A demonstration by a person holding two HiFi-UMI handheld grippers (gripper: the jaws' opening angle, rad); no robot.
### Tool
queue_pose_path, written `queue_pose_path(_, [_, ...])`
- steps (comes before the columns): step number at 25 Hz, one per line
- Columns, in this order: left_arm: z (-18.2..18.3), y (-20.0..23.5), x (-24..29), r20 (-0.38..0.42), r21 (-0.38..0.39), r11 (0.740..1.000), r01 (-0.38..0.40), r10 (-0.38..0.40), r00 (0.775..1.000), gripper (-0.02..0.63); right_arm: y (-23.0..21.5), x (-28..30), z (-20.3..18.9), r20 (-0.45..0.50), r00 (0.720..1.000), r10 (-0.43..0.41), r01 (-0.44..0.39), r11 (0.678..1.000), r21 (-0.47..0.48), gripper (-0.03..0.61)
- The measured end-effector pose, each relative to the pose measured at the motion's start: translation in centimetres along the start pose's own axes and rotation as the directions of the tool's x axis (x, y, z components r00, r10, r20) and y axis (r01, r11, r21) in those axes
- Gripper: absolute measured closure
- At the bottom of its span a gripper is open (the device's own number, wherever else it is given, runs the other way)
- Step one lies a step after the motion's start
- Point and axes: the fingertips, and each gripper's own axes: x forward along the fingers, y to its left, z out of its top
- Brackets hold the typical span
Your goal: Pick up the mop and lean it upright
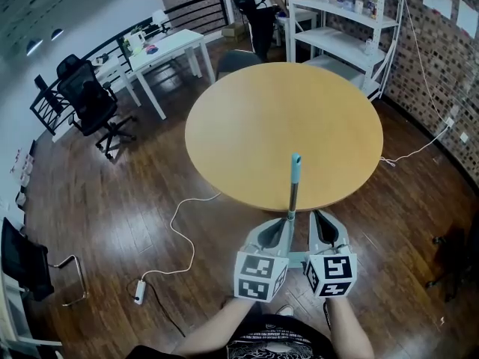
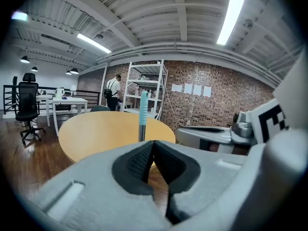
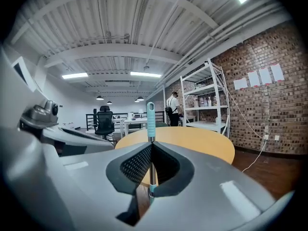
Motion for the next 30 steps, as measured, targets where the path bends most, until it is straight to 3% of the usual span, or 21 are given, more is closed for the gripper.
queue_pose_path(11, [-0.2, -4.0, -2.3, 0.048, 0.031, 0.999, -0.015, 0.013, 0.999, 0.611, 1.1, -5.2, 1.3, 0.034, 0.997, 0.067, -0.067, 0.998, -0.006, 0.578])
queue_pose_path(30, [-0.9, -4.7, -3.1, 0.048, 0.040, 0.999, -0.010, 0.008, 0.999, 0.611, 1.8, -6.4, 0.2, 0.024, 0.997, 0.074, -0.074, 0.997, -0.020, 0.578])
